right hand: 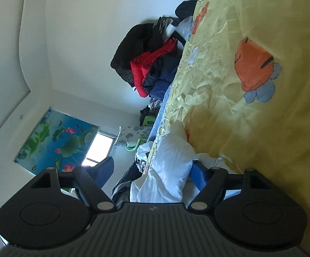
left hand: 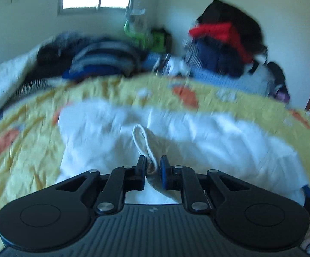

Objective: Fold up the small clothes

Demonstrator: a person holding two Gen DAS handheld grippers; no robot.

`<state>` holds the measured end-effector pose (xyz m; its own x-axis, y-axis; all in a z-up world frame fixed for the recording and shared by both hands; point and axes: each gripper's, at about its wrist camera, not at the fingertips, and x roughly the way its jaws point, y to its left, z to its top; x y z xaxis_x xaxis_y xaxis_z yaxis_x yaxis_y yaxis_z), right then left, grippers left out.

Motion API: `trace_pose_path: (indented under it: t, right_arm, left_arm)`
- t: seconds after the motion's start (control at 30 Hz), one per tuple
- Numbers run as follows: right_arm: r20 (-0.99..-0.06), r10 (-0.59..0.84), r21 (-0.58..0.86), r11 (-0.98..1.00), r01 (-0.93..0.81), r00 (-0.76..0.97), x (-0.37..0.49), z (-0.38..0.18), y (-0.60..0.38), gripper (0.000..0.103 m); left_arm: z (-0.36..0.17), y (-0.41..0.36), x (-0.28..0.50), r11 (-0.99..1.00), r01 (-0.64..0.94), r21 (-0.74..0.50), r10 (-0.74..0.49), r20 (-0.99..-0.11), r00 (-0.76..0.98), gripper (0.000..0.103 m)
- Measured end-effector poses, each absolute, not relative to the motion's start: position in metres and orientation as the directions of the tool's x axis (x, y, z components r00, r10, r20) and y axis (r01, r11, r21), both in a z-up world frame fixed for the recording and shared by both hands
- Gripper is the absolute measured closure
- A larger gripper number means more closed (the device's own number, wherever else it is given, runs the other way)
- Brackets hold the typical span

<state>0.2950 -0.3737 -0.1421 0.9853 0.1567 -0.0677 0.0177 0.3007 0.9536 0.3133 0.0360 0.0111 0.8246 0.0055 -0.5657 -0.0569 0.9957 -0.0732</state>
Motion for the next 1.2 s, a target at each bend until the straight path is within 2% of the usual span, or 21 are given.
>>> trace_pose_path:
  t: [0.07,0.13,0.17,0.23,0.33,0.4,0.5,0.57,0.6,0.73,0.83,0.9,1.03,1.2]
  right_arm:
    - [-0.070,0.142,0.963,0.268,0.030,0.987,0.290,-0.144,-0.380,0.025]
    - [-0.061,0.132,0.977,0.211,0.032,0.989,0.283,-0.147,-0.387,0.025]
    - [-0.058,0.125,0.981,0.192,0.033,0.990,0.280,-0.147,-0.390,0.024]
    - [-0.056,0.110,0.984,0.176,0.036,0.992,0.275,-0.144,-0.392,0.021]
    - [-0.047,0.061,0.980,0.196,0.034,0.997,0.258,-0.129,-0.390,0.020]
    - [-0.039,0.066,0.964,0.264,0.021,0.997,0.252,-0.114,-0.383,0.019]
    - [-0.049,0.216,0.896,0.442,-0.053,0.975,0.280,-0.080,-0.364,0.014]
    - [-0.068,0.287,0.861,0.501,-0.089,0.956,0.309,-0.063,-0.354,0.014]
    - [-0.087,0.334,0.841,0.529,-0.110,0.938,0.331,-0.055,-0.348,0.010]
    - [-0.288,0.421,0.721,0.687,-0.095,0.860,0.418,-0.040,-0.324,0.008]
    - [-0.484,0.334,0.580,0.815,0.011,0.809,0.459,-0.057,-0.315,0.008]
    - [-0.534,0.311,0.565,0.823,0.059,0.787,0.466,-0.076,-0.324,0.016]
    - [-0.490,0.362,0.616,0.787,0.021,0.793,0.464,-0.098,-0.340,0.020]
    - [-0.478,0.359,0.587,0.810,-0.012,0.801,0.461,-0.101,-0.338,0.020]
  left_arm:
    - [0.015,0.023,0.321,0.998,-0.070,-0.005,0.054,-0.579,0.813,0.073]
    - [0.013,0.016,0.328,0.991,-0.129,0.043,0.129,-0.589,0.797,0.033]
    - [0.010,0.015,0.330,0.984,-0.164,0.070,0.173,-0.595,0.785,0.027]
    - [0.009,0.013,0.327,0.978,-0.184,0.096,0.206,-0.570,0.795,0.025]
    - [0.010,0.008,0.318,0.993,-0.100,0.069,0.120,-0.473,0.873,0.025]
    - [0.004,0.002,0.321,0.998,-0.041,0.043,0.056,-0.444,0.894,0.025]
    - [-0.015,-0.007,0.345,0.999,0.010,-0.031,-0.024,-0.479,0.878,0.025]
    - [-0.031,-0.016,0.365,1.000,0.019,-0.023,-0.028,-0.510,0.860,0.025]
    - [-0.038,-0.021,0.374,1.000,0.013,0.003,-0.010,-0.517,0.856,0.025]
    - [-0.065,-0.032,0.398,0.994,-0.021,0.107,0.078,-0.565,0.821,0.025]
    - [-0.080,-0.025,0.405,0.994,-0.041,0.097,0.092,-0.614,0.784,0.023]
    - [-0.086,-0.024,0.406,0.994,-0.019,0.107,0.082,-0.620,0.781,0.023]
    - [-0.100,-0.016,0.408,0.998,-0.004,0.067,0.046,-0.631,0.774,0.020]
    - [-0.104,-0.008,0.412,1.000,-0.022,0.022,0.030,-0.632,0.774,0.012]
